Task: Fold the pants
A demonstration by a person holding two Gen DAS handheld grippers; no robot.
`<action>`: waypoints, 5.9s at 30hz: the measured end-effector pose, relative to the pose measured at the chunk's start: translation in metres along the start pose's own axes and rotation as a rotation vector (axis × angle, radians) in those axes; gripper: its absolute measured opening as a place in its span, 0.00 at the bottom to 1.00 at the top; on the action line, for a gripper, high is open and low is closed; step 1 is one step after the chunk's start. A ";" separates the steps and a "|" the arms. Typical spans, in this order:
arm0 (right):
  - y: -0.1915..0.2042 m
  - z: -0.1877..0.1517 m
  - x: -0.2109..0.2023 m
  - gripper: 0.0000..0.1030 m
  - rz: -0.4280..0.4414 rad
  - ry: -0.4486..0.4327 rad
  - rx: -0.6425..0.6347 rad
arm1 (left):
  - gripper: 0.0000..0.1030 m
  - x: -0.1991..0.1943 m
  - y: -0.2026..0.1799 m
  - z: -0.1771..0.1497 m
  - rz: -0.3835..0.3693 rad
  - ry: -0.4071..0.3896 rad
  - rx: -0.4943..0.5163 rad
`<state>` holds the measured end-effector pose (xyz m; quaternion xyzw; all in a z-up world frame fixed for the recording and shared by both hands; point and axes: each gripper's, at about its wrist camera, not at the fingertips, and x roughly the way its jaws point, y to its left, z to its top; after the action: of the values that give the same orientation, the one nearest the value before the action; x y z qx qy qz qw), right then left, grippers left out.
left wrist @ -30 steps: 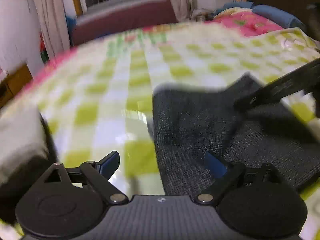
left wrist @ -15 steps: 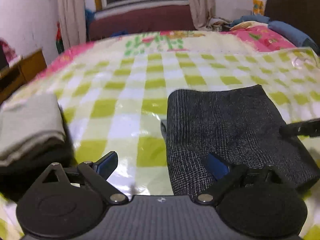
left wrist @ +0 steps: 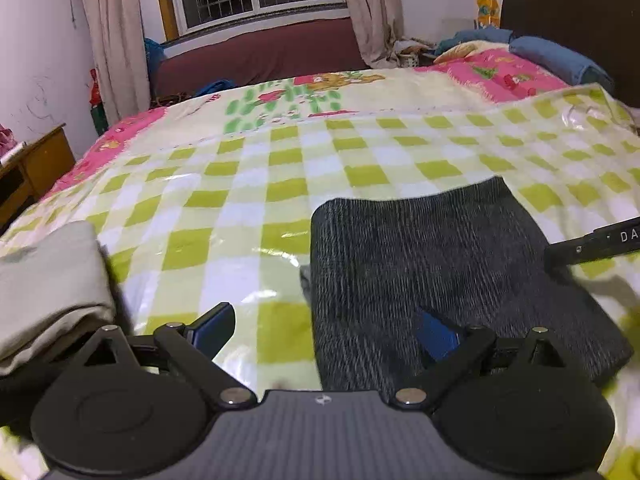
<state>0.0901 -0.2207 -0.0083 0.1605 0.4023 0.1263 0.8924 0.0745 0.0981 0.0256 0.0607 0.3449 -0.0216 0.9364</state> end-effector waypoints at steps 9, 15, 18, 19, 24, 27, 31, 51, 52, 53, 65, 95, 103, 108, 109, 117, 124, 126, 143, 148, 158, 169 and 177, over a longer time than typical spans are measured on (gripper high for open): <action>-0.025 0.013 0.048 0.60 0.188 0.094 0.074 | 1.00 0.055 0.013 -0.006 -0.236 0.100 0.021; -0.028 0.012 0.047 0.58 0.228 0.120 0.037 | 1.00 0.076 0.023 -0.005 -0.342 0.123 -0.033; -0.035 0.008 0.042 0.59 0.269 0.137 0.075 | 1.00 0.073 0.024 -0.006 -0.365 0.130 -0.026; -0.033 0.006 0.044 0.60 0.287 0.149 0.079 | 1.00 0.072 0.025 -0.007 -0.369 0.132 -0.028; -0.014 0.001 0.065 0.67 0.287 0.147 0.070 | 1.00 0.077 0.016 -0.010 -0.365 0.129 -0.051; -0.006 0.003 0.058 0.50 0.249 0.119 0.066 | 1.00 0.068 0.000 -0.003 -0.316 0.099 -0.014; -0.008 0.004 0.037 0.36 0.247 0.104 0.059 | 0.87 0.045 -0.012 0.009 -0.294 0.049 0.044; -0.186 0.024 -0.081 0.28 -0.018 -0.034 0.204 | 0.86 0.094 -0.249 0.094 -0.557 0.046 0.355; -0.202 0.026 -0.090 0.28 -0.049 -0.047 0.219 | 0.86 0.099 -0.268 0.099 -0.578 0.046 0.378; -0.217 0.028 -0.097 0.28 -0.073 -0.058 0.235 | 0.86 0.104 -0.289 0.105 -0.595 0.046 0.406; -0.352 0.055 -0.140 0.33 -0.260 -0.195 0.397 | 0.94 0.154 -0.458 0.160 -0.629 0.017 0.501; -0.242 0.044 -0.184 0.51 -0.519 -0.315 0.140 | 1.00 0.089 -0.399 0.158 -0.328 -0.095 0.511; -0.279 0.105 -0.130 0.49 -0.511 -0.278 0.155 | 1.00 0.124 -0.409 0.181 -0.390 -0.097 0.450; -0.339 0.118 -0.099 0.40 -0.543 -0.218 0.248 | 1.00 0.190 -0.427 0.197 -0.373 -0.003 0.367; -0.349 0.118 -0.091 0.38 -0.545 -0.204 0.268 | 1.00 0.198 -0.428 0.198 -0.368 0.013 0.343; -0.340 0.108 -0.092 0.39 -0.579 -0.258 0.242 | 1.00 0.195 -0.424 0.200 -0.321 0.030 0.321; -0.263 0.067 -0.158 0.44 -0.509 -0.402 0.246 | 1.00 0.137 -0.387 0.182 -0.271 0.002 0.298; -0.240 0.049 -0.163 0.44 -0.495 -0.387 0.250 | 1.00 0.117 -0.376 0.169 -0.261 -0.013 0.309; -0.084 -0.066 -0.194 0.58 -0.472 -0.412 0.318 | 1.00 -0.020 -0.283 0.058 -0.291 -0.081 0.305; -0.059 -0.083 -0.193 0.64 -0.502 -0.401 0.277 | 1.00 -0.031 -0.268 0.045 -0.310 -0.070 0.281; -0.047 -0.105 -0.188 0.67 -0.529 -0.361 0.308 | 1.00 -0.033 -0.262 0.021 -0.349 -0.006 0.287; -0.041 -0.108 -0.182 0.69 -0.586 -0.343 0.281 | 1.00 -0.028 -0.259 0.005 -0.350 0.017 0.294; -0.043 -0.107 -0.177 0.70 -0.629 -0.300 0.281 | 1.00 -0.019 -0.246 0.003 -0.319 0.036 0.253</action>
<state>-0.1010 -0.3026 0.0277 0.1668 0.3100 -0.2356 0.9059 0.0415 -0.1465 0.0157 0.1228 0.3612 -0.2116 0.8998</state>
